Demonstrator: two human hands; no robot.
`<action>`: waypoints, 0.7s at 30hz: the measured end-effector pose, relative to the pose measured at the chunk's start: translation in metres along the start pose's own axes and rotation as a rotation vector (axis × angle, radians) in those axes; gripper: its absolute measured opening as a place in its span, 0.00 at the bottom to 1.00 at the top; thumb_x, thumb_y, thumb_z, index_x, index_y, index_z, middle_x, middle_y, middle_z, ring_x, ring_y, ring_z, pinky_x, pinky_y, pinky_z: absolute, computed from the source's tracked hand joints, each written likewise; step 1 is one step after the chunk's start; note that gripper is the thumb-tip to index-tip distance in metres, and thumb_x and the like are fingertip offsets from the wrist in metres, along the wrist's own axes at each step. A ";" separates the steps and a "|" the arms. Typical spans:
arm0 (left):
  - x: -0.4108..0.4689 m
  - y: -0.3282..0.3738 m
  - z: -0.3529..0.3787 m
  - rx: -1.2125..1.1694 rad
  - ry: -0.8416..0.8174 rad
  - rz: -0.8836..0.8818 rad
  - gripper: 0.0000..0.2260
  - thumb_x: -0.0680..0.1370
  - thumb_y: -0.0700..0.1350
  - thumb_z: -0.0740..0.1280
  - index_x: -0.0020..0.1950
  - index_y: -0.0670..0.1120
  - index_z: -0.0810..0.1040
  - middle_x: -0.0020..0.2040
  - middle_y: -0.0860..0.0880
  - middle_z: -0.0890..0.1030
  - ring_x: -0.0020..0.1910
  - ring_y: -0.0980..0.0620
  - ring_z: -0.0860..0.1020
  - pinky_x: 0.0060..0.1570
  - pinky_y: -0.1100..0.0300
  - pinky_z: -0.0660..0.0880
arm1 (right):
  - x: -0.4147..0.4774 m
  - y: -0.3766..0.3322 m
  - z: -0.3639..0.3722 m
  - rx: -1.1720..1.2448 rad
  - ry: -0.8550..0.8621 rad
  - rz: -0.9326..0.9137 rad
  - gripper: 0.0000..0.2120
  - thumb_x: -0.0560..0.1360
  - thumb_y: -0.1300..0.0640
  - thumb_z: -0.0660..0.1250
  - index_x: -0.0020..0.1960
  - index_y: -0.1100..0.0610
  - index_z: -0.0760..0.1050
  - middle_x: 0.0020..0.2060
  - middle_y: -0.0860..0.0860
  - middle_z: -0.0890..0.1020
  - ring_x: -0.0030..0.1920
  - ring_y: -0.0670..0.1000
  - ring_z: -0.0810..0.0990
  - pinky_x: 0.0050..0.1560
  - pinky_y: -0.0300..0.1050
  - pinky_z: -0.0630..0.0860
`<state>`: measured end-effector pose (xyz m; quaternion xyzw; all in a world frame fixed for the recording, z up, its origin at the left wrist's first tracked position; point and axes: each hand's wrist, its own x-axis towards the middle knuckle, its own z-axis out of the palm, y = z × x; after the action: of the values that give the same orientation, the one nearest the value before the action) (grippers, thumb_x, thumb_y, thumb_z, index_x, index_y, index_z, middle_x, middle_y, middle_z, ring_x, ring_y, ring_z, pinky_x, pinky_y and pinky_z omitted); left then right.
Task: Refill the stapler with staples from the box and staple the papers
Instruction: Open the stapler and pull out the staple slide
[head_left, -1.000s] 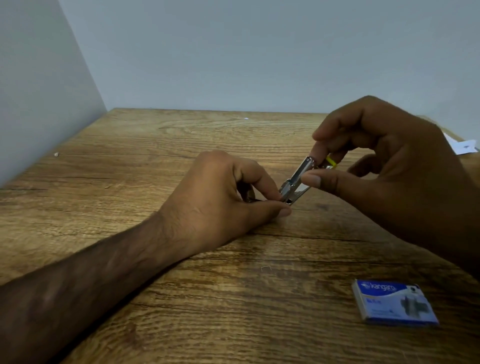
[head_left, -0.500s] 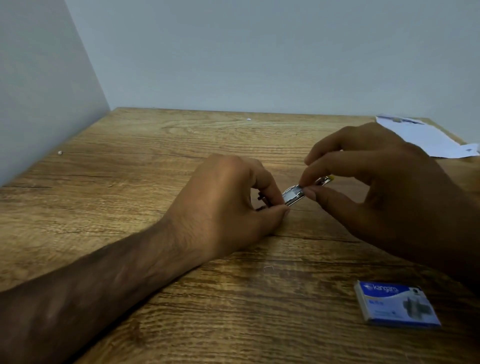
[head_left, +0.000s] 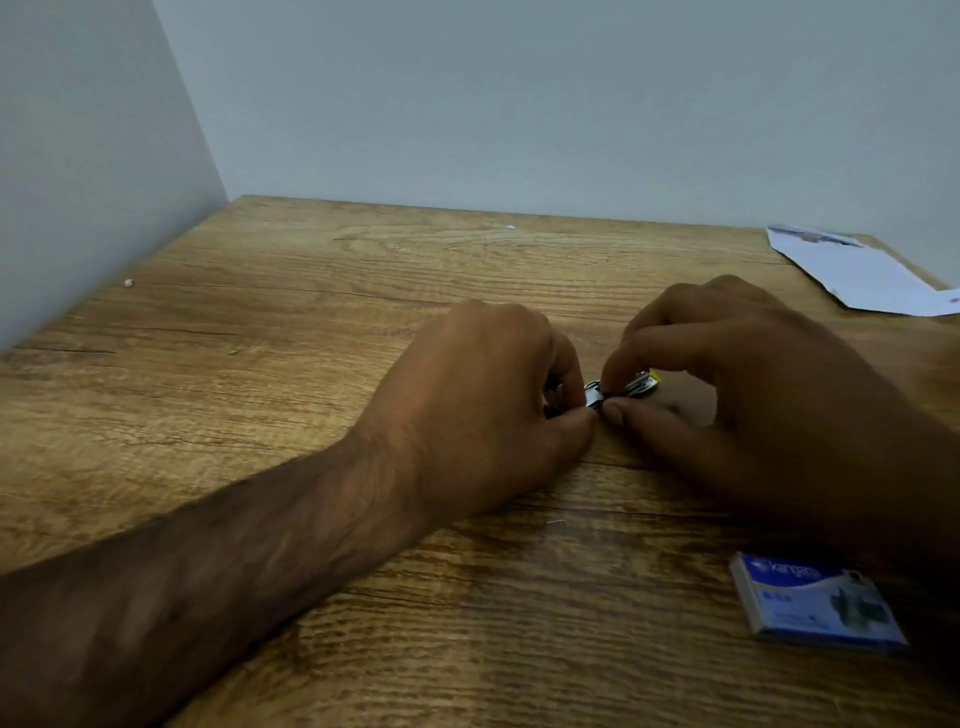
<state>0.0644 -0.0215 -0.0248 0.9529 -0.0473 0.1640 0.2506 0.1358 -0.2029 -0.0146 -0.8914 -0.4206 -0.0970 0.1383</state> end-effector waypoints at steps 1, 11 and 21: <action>0.000 0.000 0.000 -0.002 -0.003 -0.004 0.05 0.72 0.52 0.73 0.40 0.53 0.87 0.40 0.57 0.85 0.40 0.59 0.81 0.44 0.55 0.80 | 0.001 0.001 0.001 0.013 0.001 0.007 0.17 0.69 0.34 0.58 0.47 0.39 0.80 0.47 0.38 0.78 0.49 0.44 0.72 0.44 0.49 0.74; 0.001 -0.002 0.002 -0.007 -0.005 -0.006 0.05 0.73 0.55 0.74 0.41 0.56 0.86 0.41 0.59 0.83 0.34 0.61 0.76 0.38 0.61 0.75 | 0.007 0.001 0.004 0.373 0.001 0.159 0.09 0.65 0.40 0.68 0.41 0.41 0.83 0.45 0.39 0.80 0.51 0.40 0.77 0.53 0.50 0.76; 0.002 -0.004 0.003 -0.046 -0.003 -0.003 0.03 0.71 0.53 0.76 0.39 0.55 0.86 0.39 0.58 0.82 0.33 0.62 0.75 0.37 0.60 0.76 | 0.010 -0.001 0.006 0.472 0.008 0.251 0.07 0.65 0.45 0.69 0.39 0.45 0.84 0.41 0.41 0.83 0.43 0.37 0.79 0.41 0.37 0.73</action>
<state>0.0682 -0.0192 -0.0282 0.9471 -0.0500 0.1611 0.2729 0.1414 -0.1932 -0.0168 -0.8793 -0.3173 0.0178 0.3548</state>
